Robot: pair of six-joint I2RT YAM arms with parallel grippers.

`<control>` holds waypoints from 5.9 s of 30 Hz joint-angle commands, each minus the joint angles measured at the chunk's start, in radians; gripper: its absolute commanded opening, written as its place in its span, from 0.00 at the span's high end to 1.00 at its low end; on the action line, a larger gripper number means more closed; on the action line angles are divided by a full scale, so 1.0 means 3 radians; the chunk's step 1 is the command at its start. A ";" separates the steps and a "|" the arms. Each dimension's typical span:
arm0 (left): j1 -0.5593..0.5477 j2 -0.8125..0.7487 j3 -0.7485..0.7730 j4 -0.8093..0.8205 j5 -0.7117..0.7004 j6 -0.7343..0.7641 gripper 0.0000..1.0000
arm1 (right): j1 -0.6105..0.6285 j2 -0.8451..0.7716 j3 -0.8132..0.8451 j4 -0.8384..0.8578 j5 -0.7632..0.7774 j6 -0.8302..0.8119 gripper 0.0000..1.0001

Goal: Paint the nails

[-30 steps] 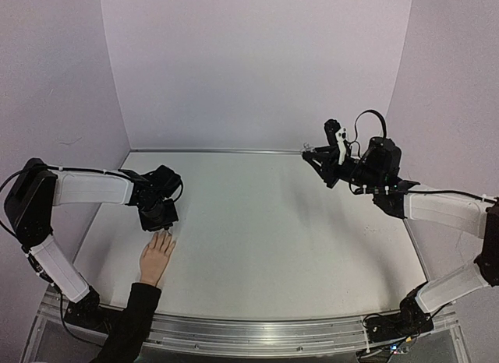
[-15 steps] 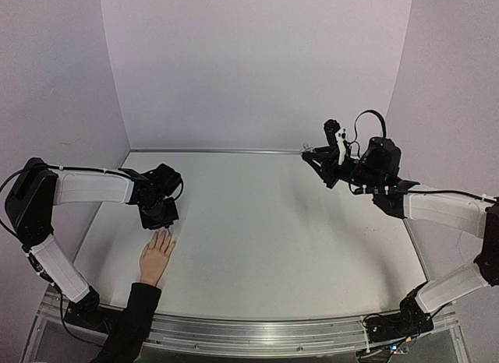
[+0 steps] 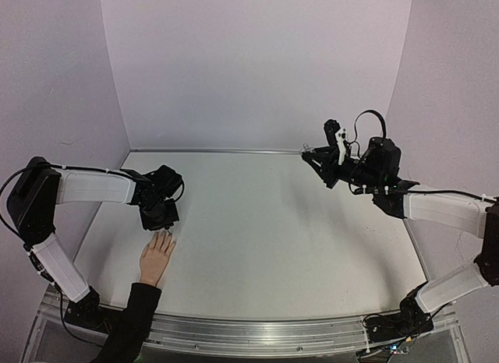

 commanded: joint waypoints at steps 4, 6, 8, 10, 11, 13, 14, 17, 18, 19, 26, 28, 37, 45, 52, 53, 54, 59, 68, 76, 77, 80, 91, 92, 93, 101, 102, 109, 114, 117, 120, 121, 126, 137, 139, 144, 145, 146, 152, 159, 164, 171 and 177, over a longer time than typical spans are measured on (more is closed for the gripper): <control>0.0015 0.0006 0.0121 0.0059 -0.0036 0.0031 1.00 | -0.0007 0.0032 0.0155 0.0107 -0.0065 0.0048 1.00; 0.0015 0.0004 0.0114 0.0066 -0.0025 0.0031 1.00 | -0.0009 0.0028 0.0155 0.0106 -0.0062 0.0048 1.00; 0.0012 0.0009 0.0113 0.0064 -0.0025 0.0031 1.00 | -0.0010 0.0027 0.0155 0.0105 -0.0060 0.0048 1.00; 0.0013 0.0014 0.0113 0.0065 -0.0028 0.0031 1.00 | -0.0011 0.0030 0.0159 0.0106 -0.0060 0.0048 1.00; 0.0013 0.0016 0.0119 0.0063 -0.0031 0.0036 1.00 | -0.0008 0.0032 0.0160 0.0104 -0.0063 0.0051 1.00; 0.0015 0.0019 0.0134 0.0060 -0.0041 0.0049 1.00 | -0.0008 0.0033 0.0160 0.0104 -0.0065 0.0053 1.00; 0.0015 0.0024 0.0139 0.0054 -0.0047 0.0051 1.00 | -0.0007 0.0032 0.0160 0.0105 -0.0065 0.0053 1.00; 0.0016 0.0032 0.0140 0.0055 -0.0049 0.0052 1.00 | -0.0009 0.0032 0.0162 0.0106 -0.0065 0.0053 1.00; 0.0015 0.0034 0.0142 0.0060 -0.0049 0.0055 1.00 | -0.0007 0.0032 0.0162 0.0105 -0.0065 0.0053 1.00; 0.0015 0.0036 0.0147 0.0060 -0.0050 0.0060 1.00 | -0.0009 0.0032 0.0164 0.0105 -0.0065 0.0052 1.00; 0.0015 0.0059 0.0162 0.0067 -0.0049 0.0072 1.00 | -0.0010 0.0037 0.0164 0.0105 -0.0065 0.0058 1.00; 0.0014 0.0063 0.0165 0.0070 -0.0049 0.0075 1.00 | -0.0010 0.0041 0.0163 0.0108 -0.0065 0.0059 1.00; 0.0014 0.0090 0.0192 0.0058 -0.0063 0.0087 1.00 | -0.0008 0.0053 0.0165 0.0106 -0.0060 0.0059 1.00; 0.0015 0.0104 0.0194 0.0046 -0.0073 0.0083 1.00 | -0.0009 0.0054 0.0165 0.0108 -0.0066 0.0064 1.00; 0.0020 0.0117 0.0198 0.0058 -0.0082 0.0084 1.00 | -0.0010 0.0056 0.0165 0.0107 -0.0066 0.0064 1.00; 0.0021 0.0115 0.0199 0.0057 -0.0086 0.0086 1.00 | -0.0011 0.0057 0.0165 0.0108 -0.0067 0.0064 1.00; 0.0020 0.0115 0.0202 0.0056 -0.0091 0.0087 1.00 | -0.0011 0.0060 0.0165 0.0108 -0.0067 0.0064 1.00; 0.0026 0.0116 0.0224 0.0045 -0.0132 0.0102 1.00 | -0.0011 0.0073 0.0173 0.0108 -0.0070 0.0069 1.00; 0.0040 0.0126 0.0237 0.0065 -0.0164 0.0129 1.00 | -0.0008 0.0078 0.0179 0.0107 -0.0081 0.0074 1.00; 0.0044 0.0101 0.0423 -0.0055 -0.0367 0.0258 1.00 | -0.0008 0.0080 0.0180 0.0108 -0.0111 0.0096 1.00; 0.0042 0.0059 0.0451 -0.0070 -0.0376 0.0285 1.00 | -0.0007 0.0072 0.0180 0.0108 -0.0116 0.0100 1.00; 0.0041 -0.0072 0.0449 -0.0101 -0.0265 0.0274 1.00 | -0.0010 0.0048 0.0176 0.0109 -0.0136 0.0113 1.00; -0.0075 -0.0195 0.0227 -0.0182 0.0028 0.0034 1.00 | -0.0011 -0.0006 0.0160 0.0127 -0.0193 0.0159 1.00; -0.0081 -0.0162 0.0235 -0.0199 0.0032 0.0029 1.00 | -0.0011 -0.0011 0.0156 0.0127 -0.0190 0.0160 1.00; -0.0084 -0.0132 0.0236 -0.0214 0.0033 0.0022 1.00 | -0.0010 -0.0015 0.0155 0.0127 -0.0190 0.0159 1.00; -0.0077 -0.0039 0.0190 -0.0266 -0.0010 -0.0045 1.00 | -0.0011 -0.0001 0.0150 0.0129 -0.0191 0.0159 1.00; -0.0077 -0.0037 0.0183 -0.0250 -0.0011 -0.0040 1.00 | -0.0011 0.0004 0.0152 0.0128 -0.0190 0.0160 1.00; -0.0059 0.0034 0.0216 -0.0259 -0.0039 -0.0006 1.00 | -0.0011 0.0012 0.0158 0.0127 -0.0189 0.0156 1.00; -0.0047 0.0068 0.0206 -0.0243 -0.0035 0.0000 1.00 | -0.0011 0.0012 0.0160 0.0129 -0.0188 0.0151 1.00; -0.0043 0.0064 0.0193 -0.0229 -0.0038 -0.0003 1.00 | -0.0011 0.0012 0.0160 0.0128 -0.0188 0.0142 1.00; -0.0041 0.0069 0.0191 -0.0232 -0.0040 -0.0011 1.00 | -0.0011 0.0012 0.0159 0.0129 -0.0183 0.0145 1.00; -0.0040 0.0069 0.0191 -0.0237 -0.0047 -0.0011 1.00 | -0.0011 0.0014 0.0160 0.0127 -0.0183 0.0145 1.00; -0.0036 0.0082 0.0181 -0.0239 -0.0054 -0.0024 1.00 | -0.0011 0.0025 0.0161 0.0127 -0.0188 0.0145 1.00; -0.0035 0.0105 0.0172 -0.0229 -0.0064 -0.0030 1.00 | -0.0011 0.0031 0.0165 0.0127 -0.0193 0.0150 1.00; -0.0036 0.0114 0.0167 -0.0233 -0.0064 -0.0038 1.00 | -0.0011 0.0032 0.0164 0.0127 -0.0193 0.0149 1.00; -0.0031 0.0118 0.0180 -0.0238 -0.0085 -0.0043 1.00 | -0.0011 0.0037 0.0165 0.0127 -0.0193 0.0150 1.00; -0.0035 0.0122 0.0178 -0.0242 -0.0085 -0.0044 1.00 | -0.0011 0.0040 0.0165 0.0127 -0.0193 0.0150 1.00; -0.0033 0.0120 0.0172 -0.0245 -0.0082 -0.0046 1.00 | -0.0011 0.0042 0.0165 0.0127 -0.0193 0.0153 1.00; -0.0027 0.0119 0.0178 -0.0249 -0.0105 -0.0048 1.00 | -0.0010 0.0050 0.0168 0.0128 -0.0195 0.0154 1.00; -0.0012 0.0164 0.0203 -0.0232 -0.0110 -0.0015 1.00 | -0.0011 0.0058 0.0174 0.0127 -0.0193 0.0156 1.00; 0.0002 0.0183 0.0213 -0.0234 -0.0119 0.0005 1.00 | -0.0011 0.0065 0.0171 0.0127 -0.0186 0.0156 1.00; 0.0015 0.0201 0.0224 -0.0199 -0.0106 0.0029 1.00 | -0.0011 0.0088 0.0180 0.0128 -0.0193 0.0161 1.00; 0.0014 0.0236 0.0257 -0.0159 -0.0100 0.0080 1.00 | -0.0011 0.0096 0.0181 0.0127 -0.0188 0.0161 1.00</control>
